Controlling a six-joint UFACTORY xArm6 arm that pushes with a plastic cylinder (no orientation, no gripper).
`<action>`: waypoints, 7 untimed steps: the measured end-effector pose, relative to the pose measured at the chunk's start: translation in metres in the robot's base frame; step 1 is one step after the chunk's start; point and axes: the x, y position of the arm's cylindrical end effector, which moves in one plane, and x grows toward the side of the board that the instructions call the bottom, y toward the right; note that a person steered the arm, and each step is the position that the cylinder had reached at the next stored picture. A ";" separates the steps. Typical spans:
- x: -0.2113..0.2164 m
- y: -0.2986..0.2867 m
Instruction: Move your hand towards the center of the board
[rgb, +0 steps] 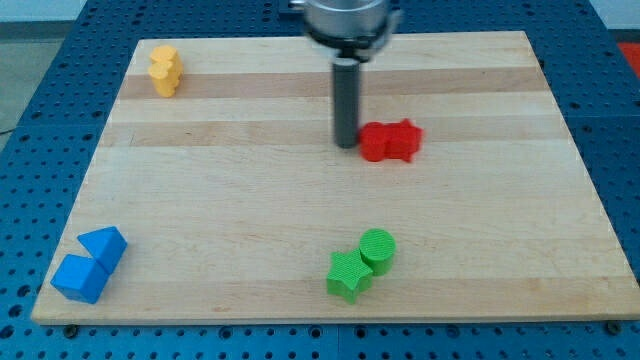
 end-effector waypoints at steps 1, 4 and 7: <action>0.001 0.035; 0.060 0.012; 0.074 0.051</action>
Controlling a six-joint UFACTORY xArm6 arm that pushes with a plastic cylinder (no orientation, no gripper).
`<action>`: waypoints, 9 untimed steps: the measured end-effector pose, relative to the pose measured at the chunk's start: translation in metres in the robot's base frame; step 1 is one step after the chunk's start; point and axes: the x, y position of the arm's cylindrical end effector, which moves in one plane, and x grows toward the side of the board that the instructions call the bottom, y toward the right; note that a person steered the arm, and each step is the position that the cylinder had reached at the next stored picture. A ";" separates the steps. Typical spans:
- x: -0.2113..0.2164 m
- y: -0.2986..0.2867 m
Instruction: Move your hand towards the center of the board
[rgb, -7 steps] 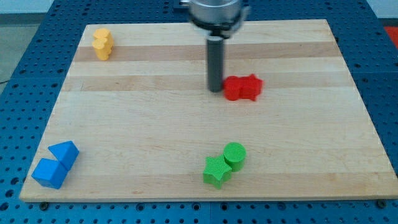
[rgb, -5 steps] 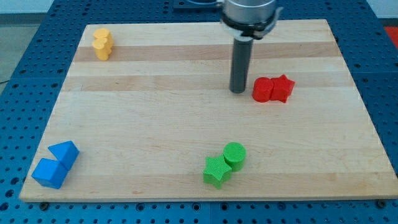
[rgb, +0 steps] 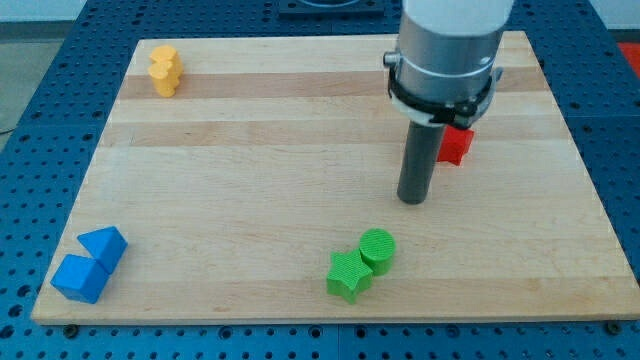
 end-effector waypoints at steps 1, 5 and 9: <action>-0.028 0.002; -0.074 -0.023; -0.085 -0.032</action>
